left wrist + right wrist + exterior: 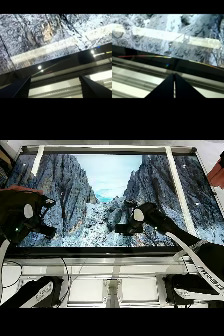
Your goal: Fold the clothes and pants, and hang the long-sleeved shirts on hangers.
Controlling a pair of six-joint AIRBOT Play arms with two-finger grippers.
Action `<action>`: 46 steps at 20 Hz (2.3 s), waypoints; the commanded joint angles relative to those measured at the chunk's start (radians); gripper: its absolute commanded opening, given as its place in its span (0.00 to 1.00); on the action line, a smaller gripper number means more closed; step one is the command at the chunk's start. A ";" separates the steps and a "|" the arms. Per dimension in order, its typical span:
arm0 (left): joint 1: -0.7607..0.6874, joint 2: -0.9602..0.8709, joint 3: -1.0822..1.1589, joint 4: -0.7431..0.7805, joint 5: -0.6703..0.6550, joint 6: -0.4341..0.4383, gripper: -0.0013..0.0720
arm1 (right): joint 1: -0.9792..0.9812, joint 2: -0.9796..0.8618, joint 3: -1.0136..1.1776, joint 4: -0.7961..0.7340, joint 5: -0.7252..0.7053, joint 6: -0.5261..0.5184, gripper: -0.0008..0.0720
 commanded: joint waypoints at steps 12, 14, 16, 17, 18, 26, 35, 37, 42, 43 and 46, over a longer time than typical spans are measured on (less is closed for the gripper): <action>0.000 -0.001 0.000 0.031 0.028 0.171 0.93 | 0.014 0.000 0.001 -0.053 0.049 -0.308 0.04; 0.000 -0.001 0.000 0.034 0.027 0.185 0.93 | 0.014 0.000 0.001 -0.053 0.049 -0.328 0.04; 0.000 -0.001 0.000 0.033 0.027 0.185 0.93 | 0.014 0.000 0.001 -0.055 0.048 -0.329 0.04; 0.000 -0.001 0.000 0.032 0.027 0.185 0.93 | 0.014 0.000 0.001 -0.055 0.048 -0.329 0.04; 0.000 -0.001 0.000 0.021 0.027 0.174 0.93 | 0.014 0.000 0.001 -0.055 0.048 -0.329 0.04; 0.171 -0.003 -0.063 0.362 0.231 0.121 0.55 | 0.014 0.000 0.001 -0.056 0.048 -0.328 0.04; 0.349 -0.079 -0.116 0.477 0.360 0.067 0.74 | 0.014 0.000 0.001 -0.055 0.048 -0.328 0.04; 0.350 -0.079 -0.116 0.482 0.396 0.067 0.74 | 0.014 0.000 0.001 -0.055 0.048 -0.328 0.04; 0.350 -0.089 -0.116 0.495 0.494 0.064 0.73 | 0.014 0.000 0.001 -0.051 0.048 -0.328 0.04; 0.350 -0.099 -0.116 0.512 0.499 0.064 0.73 | 0.014 0.000 0.001 -0.050 0.048 -0.328 0.04; 0.371 -0.143 -0.115 0.552 0.500 0.043 0.64 | 0.014 0.000 0.001 -0.043 0.050 -0.328 0.04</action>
